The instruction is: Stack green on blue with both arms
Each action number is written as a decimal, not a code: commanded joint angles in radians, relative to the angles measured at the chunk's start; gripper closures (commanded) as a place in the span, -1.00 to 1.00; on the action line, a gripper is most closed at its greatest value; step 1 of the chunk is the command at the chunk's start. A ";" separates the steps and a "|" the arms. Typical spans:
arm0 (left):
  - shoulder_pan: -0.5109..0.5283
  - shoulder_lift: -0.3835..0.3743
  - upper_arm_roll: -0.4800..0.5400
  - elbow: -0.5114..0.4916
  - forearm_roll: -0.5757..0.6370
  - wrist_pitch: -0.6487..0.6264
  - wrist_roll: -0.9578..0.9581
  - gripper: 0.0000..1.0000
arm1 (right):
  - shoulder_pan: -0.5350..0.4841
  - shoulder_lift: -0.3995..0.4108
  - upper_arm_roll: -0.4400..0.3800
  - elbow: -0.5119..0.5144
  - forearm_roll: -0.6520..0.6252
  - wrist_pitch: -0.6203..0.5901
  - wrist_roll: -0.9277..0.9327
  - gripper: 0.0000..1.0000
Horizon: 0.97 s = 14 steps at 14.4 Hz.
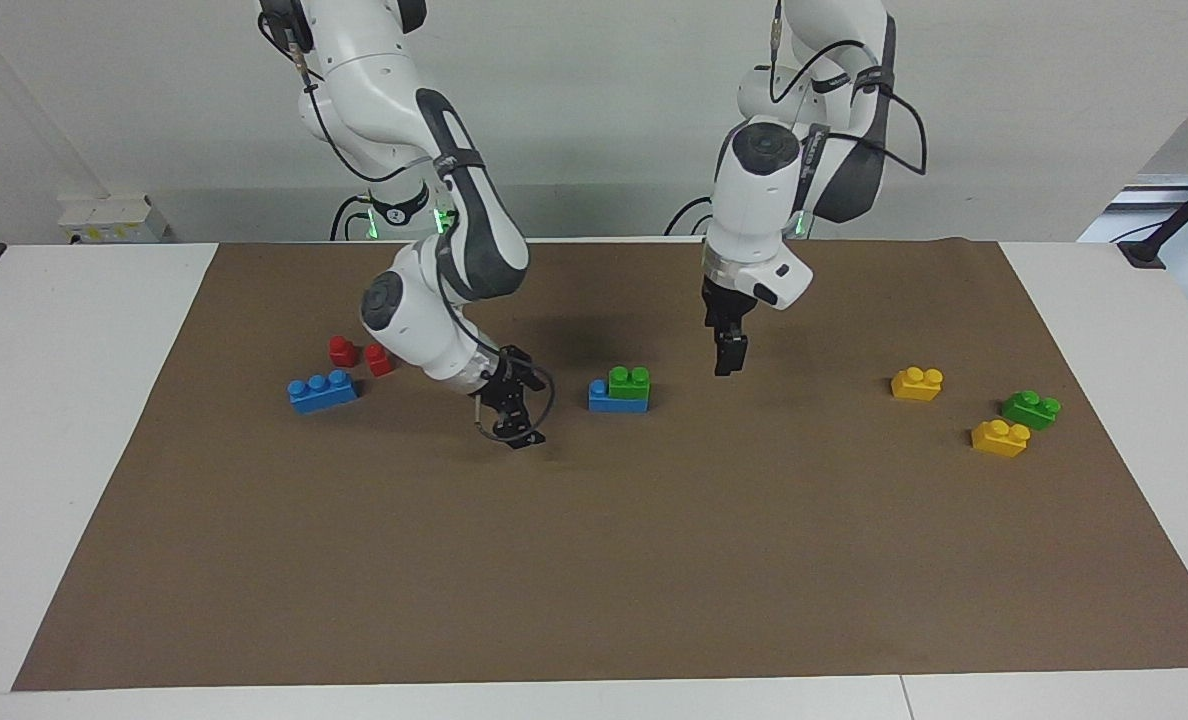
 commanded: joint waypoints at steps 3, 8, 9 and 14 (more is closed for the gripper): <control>0.175 -0.114 -0.003 0.018 -0.002 -0.106 0.326 -1.00 | -0.196 -0.136 0.010 0.040 -0.207 -0.261 -0.427 -1.00; 0.343 -0.138 0.009 0.098 -0.021 -0.244 0.824 -1.00 | -0.322 -0.155 0.010 0.294 -0.451 -0.628 -0.873 -1.00; 0.383 -0.143 0.009 0.112 -0.021 -0.261 0.944 -1.00 | -0.331 -0.170 0.008 0.327 -0.486 -0.666 -0.962 -1.00; 0.503 -0.145 0.007 0.176 -0.015 -0.339 1.588 -1.00 | -0.356 -0.290 0.008 0.350 -0.600 -0.690 -1.318 -1.00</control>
